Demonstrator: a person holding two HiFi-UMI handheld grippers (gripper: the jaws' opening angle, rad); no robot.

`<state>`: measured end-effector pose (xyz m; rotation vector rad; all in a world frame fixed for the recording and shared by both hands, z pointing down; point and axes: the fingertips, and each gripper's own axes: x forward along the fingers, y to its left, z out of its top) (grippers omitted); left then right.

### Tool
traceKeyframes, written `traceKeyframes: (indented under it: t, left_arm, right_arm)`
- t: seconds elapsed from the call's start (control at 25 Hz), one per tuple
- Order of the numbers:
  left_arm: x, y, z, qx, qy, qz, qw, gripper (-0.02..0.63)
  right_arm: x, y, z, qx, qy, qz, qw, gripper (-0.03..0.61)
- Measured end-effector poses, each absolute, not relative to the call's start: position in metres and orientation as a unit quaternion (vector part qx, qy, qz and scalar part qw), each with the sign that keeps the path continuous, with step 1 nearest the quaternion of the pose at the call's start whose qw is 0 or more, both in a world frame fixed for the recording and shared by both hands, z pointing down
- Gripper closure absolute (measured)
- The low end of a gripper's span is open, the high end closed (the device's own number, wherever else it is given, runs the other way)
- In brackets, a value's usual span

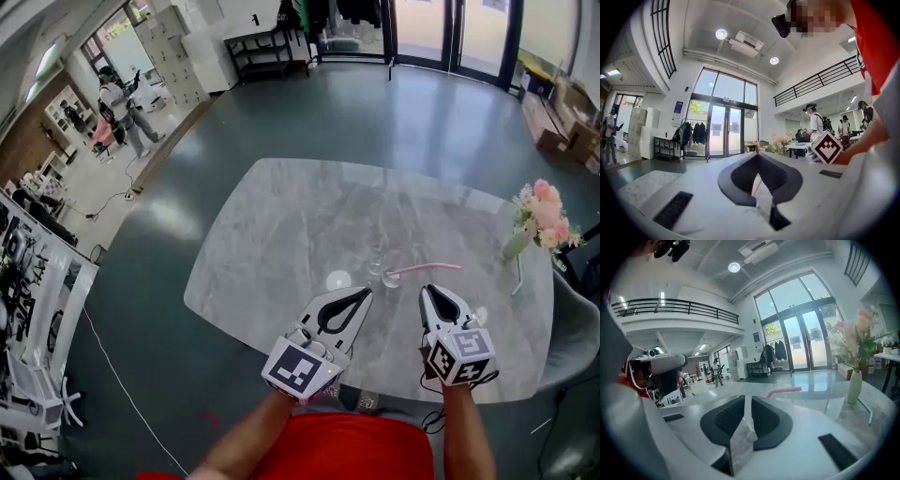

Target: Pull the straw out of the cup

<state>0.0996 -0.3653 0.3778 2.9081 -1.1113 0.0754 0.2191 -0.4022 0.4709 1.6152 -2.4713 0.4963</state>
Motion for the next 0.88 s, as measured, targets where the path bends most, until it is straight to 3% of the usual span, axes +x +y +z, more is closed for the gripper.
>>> traceKeyframes:
  t: [0.4,0.8,0.88]
  left_arm:
    - [0.096,-0.387,0.393,0.936,-0.350,0.031,0.024,0.601]
    - [0.098,-0.411,0.402,0.937,-0.347,0.035,0.030,0.601]
    - [0.098,-0.414,0.404,0.938,-0.344,0.037,0.033,0.601]
  right_arm:
    - [0.219,-0.439,0.510,0.549,-0.802,0.223,0.070,0.414]
    - [0.218,-0.471,0.522,0.564,-0.795,0.213,0.072,0.419]
    - [0.215,-0.473,0.520,0.563,-0.798,0.202,0.074,0.490]
